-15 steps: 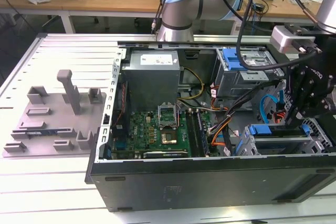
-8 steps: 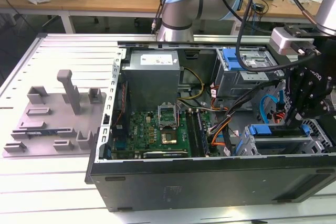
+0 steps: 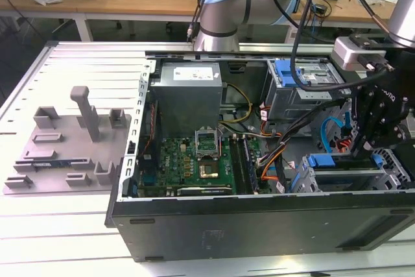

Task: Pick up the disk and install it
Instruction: 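Insert the first disk wire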

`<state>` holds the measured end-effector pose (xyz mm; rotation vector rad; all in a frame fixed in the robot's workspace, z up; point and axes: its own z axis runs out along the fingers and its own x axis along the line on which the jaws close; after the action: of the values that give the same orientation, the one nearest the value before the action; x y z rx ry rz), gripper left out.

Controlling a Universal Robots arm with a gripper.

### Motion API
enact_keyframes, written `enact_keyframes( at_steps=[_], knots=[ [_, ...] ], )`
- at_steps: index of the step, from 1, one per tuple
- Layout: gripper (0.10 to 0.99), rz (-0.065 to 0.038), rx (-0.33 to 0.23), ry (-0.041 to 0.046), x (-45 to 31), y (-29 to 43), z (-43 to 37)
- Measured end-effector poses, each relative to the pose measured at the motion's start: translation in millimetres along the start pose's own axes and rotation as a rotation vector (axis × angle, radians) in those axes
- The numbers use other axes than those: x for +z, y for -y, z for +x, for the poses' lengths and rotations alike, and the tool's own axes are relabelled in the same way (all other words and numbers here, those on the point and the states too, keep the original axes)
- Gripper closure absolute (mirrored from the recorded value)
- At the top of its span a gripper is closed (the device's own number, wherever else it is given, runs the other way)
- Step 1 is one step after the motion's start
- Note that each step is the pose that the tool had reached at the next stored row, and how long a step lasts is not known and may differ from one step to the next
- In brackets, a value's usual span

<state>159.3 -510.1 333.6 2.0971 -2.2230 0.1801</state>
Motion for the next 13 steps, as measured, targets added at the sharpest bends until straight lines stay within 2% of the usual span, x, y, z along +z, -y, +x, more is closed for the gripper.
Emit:
enact_keyframes(
  at_steps=[3, 4, 6, 7, 8, 9, 11, 13],
  knots=[
    [0.906, 0.000, 0.000, 0.0037, 1.4, -0.1, 0.0],
    [0.851, 0.000, 0.000, 0.0032, 1.2, -0.1, 0.1],
    [0.851, 0.000, 0.000, 0.0018, -0.7, 0.0, 0.4],
    [0.780, 0.000, 0.000, 0.0022, -1.7, 0.0, 0.5],
    [0.780, 0.000, 0.000, 0.0019, -3.6, 0.1, 0.8],
    [0.780, 0.000, 0.000, 0.0015, -7.0, 0.2, 1.2],
    [0.780, 0.000, 0.000, 0.0017, -20.9, 0.6, 3.0],
    [0.780, 0.000, 0.000, 0.0019, -29.1, 0.9, 4.2]
  ],
)
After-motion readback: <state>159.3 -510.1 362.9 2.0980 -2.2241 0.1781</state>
